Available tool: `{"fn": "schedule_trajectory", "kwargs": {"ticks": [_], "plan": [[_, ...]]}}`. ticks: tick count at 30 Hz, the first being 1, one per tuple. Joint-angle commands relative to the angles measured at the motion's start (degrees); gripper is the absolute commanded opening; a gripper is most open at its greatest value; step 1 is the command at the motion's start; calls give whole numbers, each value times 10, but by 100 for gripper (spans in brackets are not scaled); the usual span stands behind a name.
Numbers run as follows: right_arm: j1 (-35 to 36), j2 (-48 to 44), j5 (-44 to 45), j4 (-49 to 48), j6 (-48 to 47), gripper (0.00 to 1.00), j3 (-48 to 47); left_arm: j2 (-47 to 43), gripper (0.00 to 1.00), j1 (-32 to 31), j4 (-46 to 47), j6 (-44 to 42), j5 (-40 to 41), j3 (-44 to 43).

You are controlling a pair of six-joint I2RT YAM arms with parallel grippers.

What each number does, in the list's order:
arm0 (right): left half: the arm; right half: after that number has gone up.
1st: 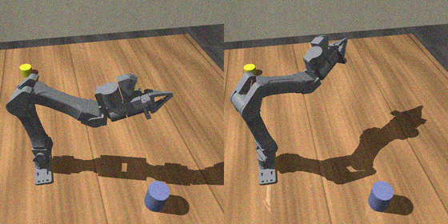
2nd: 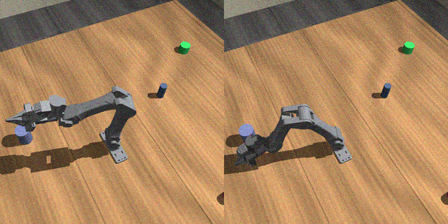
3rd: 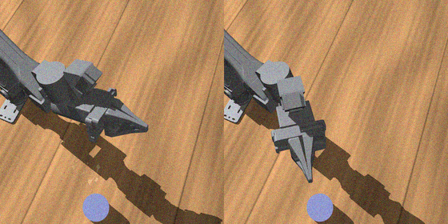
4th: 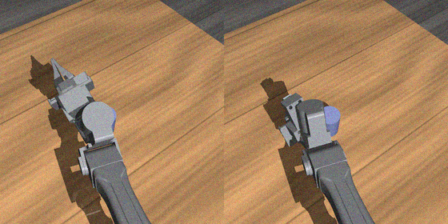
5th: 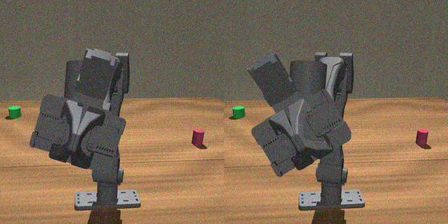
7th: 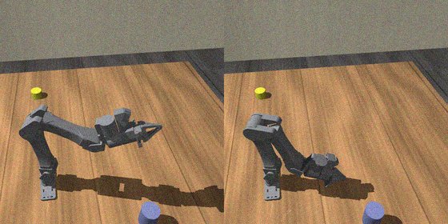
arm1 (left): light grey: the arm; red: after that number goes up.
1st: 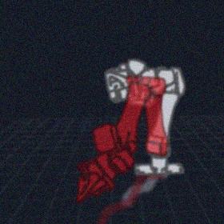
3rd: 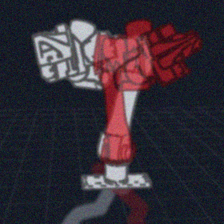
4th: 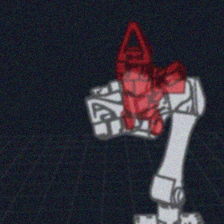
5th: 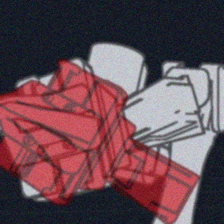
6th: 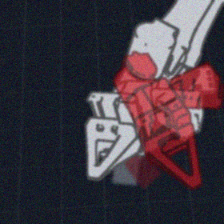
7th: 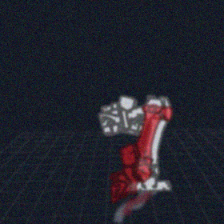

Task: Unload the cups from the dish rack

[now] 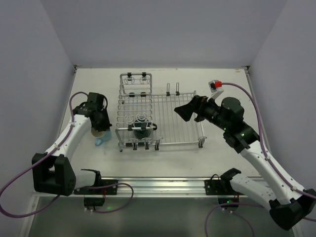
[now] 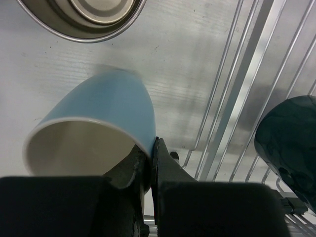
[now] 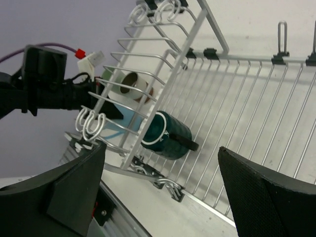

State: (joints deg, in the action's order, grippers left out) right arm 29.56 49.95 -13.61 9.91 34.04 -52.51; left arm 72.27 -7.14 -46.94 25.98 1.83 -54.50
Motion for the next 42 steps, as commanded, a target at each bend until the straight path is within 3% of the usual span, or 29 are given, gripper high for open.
{"fn": "schedule_trajectory", "kwargs": {"ticks": [1,13,20,28,33,36,38,42], "plan": [[-2,14,-36,22,-17,99,-8,11,0,1,29,4,10,-5],[-4,77,-85,37,-104,99,10,51,1,1,40,1,-2,-3],[-4,118,-79,49,-233,99,6,57,15,1,51,3,-13,0],[-10,170,-78,69,-441,99,-35,50,44,1,65,9,-16,4],[-12,198,-75,69,-514,99,-56,36,58,2,66,16,-16,-4],[-12,233,-78,71,-574,99,-67,13,60,2,70,30,-16,-2],[-11,249,-120,81,-614,91,-72,-13,61,1,77,40,-16,9],[-11,275,-169,41,-672,92,-48,-57,64,1,84,62,-16,33]]}}
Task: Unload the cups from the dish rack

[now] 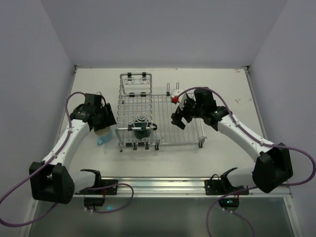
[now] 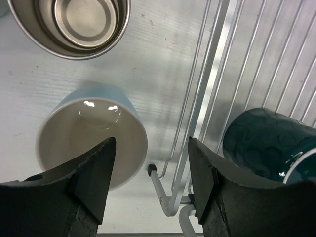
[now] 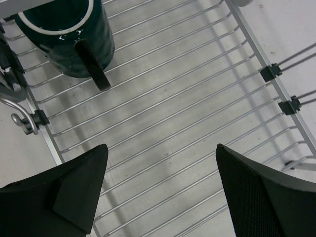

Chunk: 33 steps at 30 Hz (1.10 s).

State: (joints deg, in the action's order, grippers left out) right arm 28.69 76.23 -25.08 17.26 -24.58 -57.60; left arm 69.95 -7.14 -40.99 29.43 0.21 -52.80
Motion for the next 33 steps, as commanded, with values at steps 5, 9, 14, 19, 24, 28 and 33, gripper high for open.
{"fn": "schedule_trajectory", "kwargs": {"ticks": [5,9,14,19,24,28,33], "plan": [[3,41,-88,-50,-113,91,-10,-95,65,1,51,48,-16,55],[13,56,-138,-91,-109,91,-10,-121,66,1,70,55,-32,73],[15,81,-210,-180,-94,89,10,-133,68,2,76,41,-45,74],[19,110,-266,-202,-99,84,10,-149,68,6,78,37,-57,73],[37,153,-271,-184,-116,82,-8,-150,69,9,82,42,-78,72],[54,190,-274,-174,-125,80,-36,-147,69,12,88,41,-86,73],[64,218,-281,-146,-130,77,-64,-148,69,15,89,37,-90,67]]}}
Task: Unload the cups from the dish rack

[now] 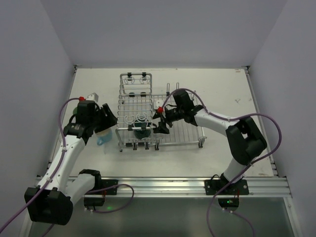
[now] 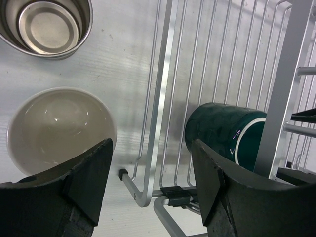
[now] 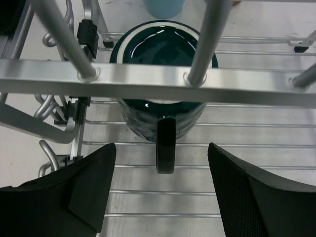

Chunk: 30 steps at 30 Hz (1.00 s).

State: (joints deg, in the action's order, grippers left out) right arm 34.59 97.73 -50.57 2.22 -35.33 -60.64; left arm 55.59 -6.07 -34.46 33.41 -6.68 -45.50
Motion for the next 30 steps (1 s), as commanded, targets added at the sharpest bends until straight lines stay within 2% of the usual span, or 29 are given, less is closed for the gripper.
{"fn": "schedule_trajectory", "kwargs": {"ticks": [1,7,11,16,21,27,29,30], "plan": [[5,10,-23,15,-26,76,-45,-3,69,6,22,-4,-21,-8],[7,25,-25,47,-31,71,-68,-7,69,11,21,-6,-30,-9],[6,39,-37,89,-33,61,-93,-7,70,15,21,-7,-35,-12],[6,43,-38,88,-11,51,-91,-5,70,22,17,-14,-40,-21],[7,35,-23,59,6,51,-57,-9,70,31,13,-19,-49,-25],[15,49,-19,58,6,45,-51,-6,70,39,18,-21,-62,-17],[17,52,-16,57,5,39,-52,-8,70,40,18,-23,-62,-14],[18,52,-16,55,4,33,-53,-8,70,43,18,-25,-62,-13]]}}
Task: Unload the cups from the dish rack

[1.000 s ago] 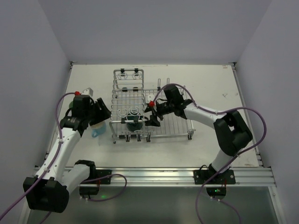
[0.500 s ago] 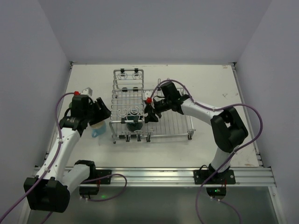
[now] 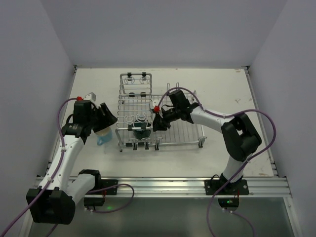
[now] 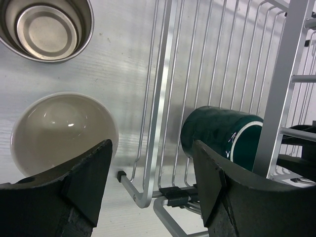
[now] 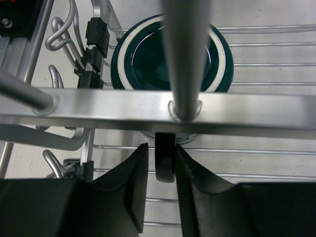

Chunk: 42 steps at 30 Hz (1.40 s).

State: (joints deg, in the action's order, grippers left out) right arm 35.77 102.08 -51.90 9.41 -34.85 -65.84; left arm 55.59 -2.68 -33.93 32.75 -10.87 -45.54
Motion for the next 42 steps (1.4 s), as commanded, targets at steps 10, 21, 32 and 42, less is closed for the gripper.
{"fn": "schedule_trajectory", "kwargs": {"ticks": [10,21,32,42], "plan": [[7,22,2,-12,17,0,-17,-9,70,14,16,-20,-27,-6],[1,-29,86,-118,115,0,43,-15,70,16,15,-16,-32,-5],[-17,-50,70,-135,127,0,55,-18,70,16,18,-15,-35,3],[-32,-80,64,-193,168,0,90,-19,70,17,18,-16,-39,8]]}}
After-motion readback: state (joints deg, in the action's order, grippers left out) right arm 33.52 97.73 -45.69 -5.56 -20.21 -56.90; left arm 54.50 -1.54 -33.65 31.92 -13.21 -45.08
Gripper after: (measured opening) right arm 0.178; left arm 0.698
